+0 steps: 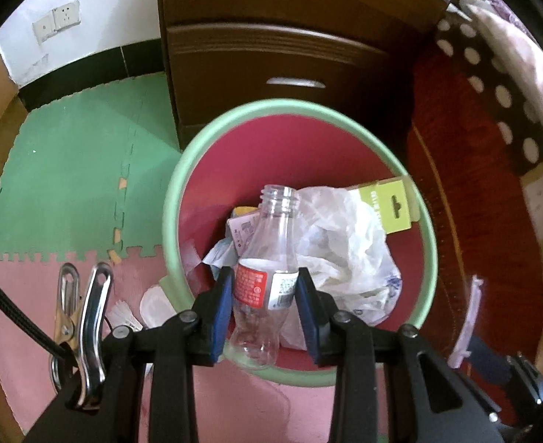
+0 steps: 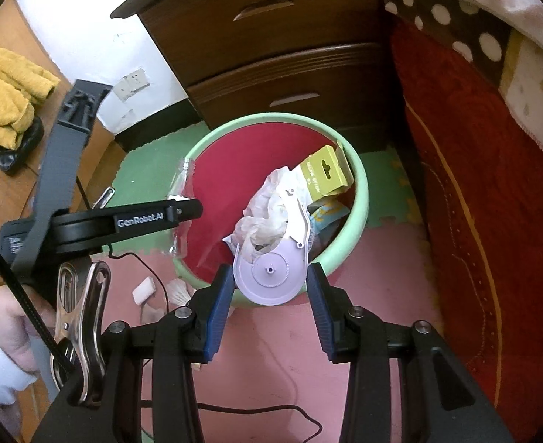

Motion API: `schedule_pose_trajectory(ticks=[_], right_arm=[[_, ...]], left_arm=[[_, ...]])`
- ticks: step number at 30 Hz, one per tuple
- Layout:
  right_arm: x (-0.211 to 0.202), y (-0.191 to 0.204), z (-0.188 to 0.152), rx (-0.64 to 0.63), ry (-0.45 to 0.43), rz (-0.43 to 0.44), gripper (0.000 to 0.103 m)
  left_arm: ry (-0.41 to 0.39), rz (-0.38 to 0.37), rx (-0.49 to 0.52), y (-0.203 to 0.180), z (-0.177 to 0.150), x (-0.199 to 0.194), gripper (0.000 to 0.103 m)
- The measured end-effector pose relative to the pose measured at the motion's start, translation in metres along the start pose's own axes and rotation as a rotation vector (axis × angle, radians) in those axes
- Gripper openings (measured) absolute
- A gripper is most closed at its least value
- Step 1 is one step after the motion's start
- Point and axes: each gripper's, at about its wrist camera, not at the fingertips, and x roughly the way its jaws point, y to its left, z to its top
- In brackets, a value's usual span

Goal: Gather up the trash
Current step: 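Lift the bottle in the left tool while the right tool carries the white piece over the bucket, then open the left tool over the bucket while the right tool opens releasing the white piece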

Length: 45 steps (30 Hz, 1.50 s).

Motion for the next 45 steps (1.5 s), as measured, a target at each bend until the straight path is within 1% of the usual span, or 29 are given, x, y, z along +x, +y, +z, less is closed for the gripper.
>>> schedule_pose_trajectory(ticks=[9,12,21,25,37,41,45], right_arm=[[0.008,-0.008,0.008,0.017,0.000,-0.014,0.041],[0.010,-0.009,0.008,0.021,0.003,-0.018,0.041],[0.021,-0.011,0.016,0.015,0.011,-0.043,0.041],[0.029,-0.009,0.021,0.002,0.017,-0.055,0.041],[0.039,0.002,0.034,-0.007,0.018,-0.080,0.042],[0.040,0.004,0.034,0.002,0.014,-0.110,0.049],[0.039,0.007,0.033,0.013,0.026,-0.121,0.050]], left_arm=[[0.040,0.028,0.007,0.003,-0.001,0.012,0.035],[0.036,0.032,0.004,0.005,0.000,0.009,0.035],[-0.005,0.026,-0.024,0.018,-0.001,-0.016,0.035],[-0.021,0.015,-0.048,0.030,-0.006,-0.033,0.035],[-0.060,0.026,-0.107,0.070,-0.028,-0.083,0.035],[-0.066,0.037,-0.117,0.082,-0.033,-0.093,0.035],[-0.070,0.051,-0.133,0.094,-0.041,-0.103,0.035]])
